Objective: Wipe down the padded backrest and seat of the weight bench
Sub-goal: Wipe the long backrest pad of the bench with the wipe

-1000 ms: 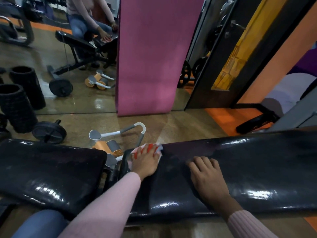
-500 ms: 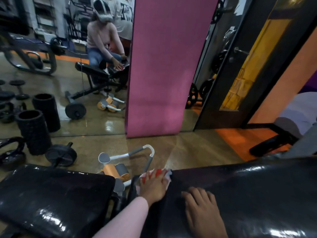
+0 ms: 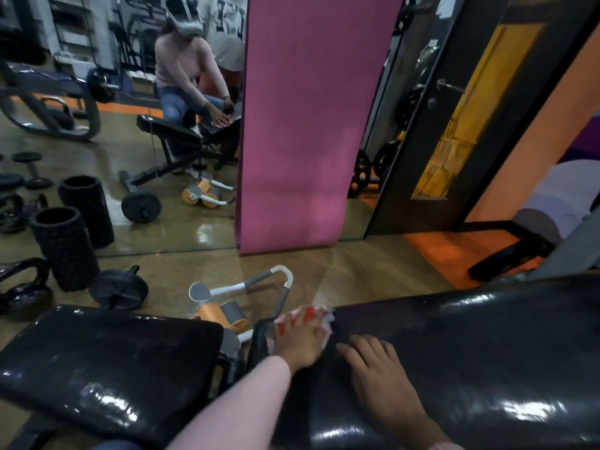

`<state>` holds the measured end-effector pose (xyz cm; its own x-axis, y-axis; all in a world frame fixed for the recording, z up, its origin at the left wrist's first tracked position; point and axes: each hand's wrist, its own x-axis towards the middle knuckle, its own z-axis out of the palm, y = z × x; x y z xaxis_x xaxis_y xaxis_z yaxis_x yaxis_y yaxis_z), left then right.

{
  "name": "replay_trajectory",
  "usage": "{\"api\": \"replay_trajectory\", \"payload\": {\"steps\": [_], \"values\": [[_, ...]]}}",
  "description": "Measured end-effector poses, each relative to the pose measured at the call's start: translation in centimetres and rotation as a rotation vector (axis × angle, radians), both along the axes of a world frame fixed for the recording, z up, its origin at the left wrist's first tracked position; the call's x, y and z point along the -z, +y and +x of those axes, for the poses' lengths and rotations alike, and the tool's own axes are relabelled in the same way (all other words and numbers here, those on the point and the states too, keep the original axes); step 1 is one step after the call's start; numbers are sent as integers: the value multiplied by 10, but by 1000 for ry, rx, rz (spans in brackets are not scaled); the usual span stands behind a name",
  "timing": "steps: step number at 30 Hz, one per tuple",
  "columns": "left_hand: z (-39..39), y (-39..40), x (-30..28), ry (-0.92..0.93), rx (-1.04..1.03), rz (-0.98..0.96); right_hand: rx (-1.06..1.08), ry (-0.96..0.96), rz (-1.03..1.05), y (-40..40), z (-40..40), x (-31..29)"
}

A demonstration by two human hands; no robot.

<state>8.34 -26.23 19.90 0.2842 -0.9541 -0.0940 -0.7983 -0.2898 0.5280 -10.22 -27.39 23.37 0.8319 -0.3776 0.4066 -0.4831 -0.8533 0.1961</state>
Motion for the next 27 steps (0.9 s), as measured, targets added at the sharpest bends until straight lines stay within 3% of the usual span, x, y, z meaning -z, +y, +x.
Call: {"api": "replay_trajectory", "payload": {"steps": [6, 10, 15, 19, 23, 27], "values": [[-1, 73, 53, 5, -180, 11, 41, 52, 78, 4, 2, -5], [-49, 62, 7, -35, 13, -34, 45, 78, 121, 6, 3, -11], [-2, 14, 12, 80, -78, 56, 88, 74, 146, 8, 2, -11], [8, 51, 35, 64, -168, 77, 99, 110, 169, 9, 2, -14], [-37, 80, 21, -9, -123, 54, 96, 121, 183, 8, 5, -16], [-29, 38, 3, 57, -67, 55, 92, 118, 194, 9, 1, -19]]}}
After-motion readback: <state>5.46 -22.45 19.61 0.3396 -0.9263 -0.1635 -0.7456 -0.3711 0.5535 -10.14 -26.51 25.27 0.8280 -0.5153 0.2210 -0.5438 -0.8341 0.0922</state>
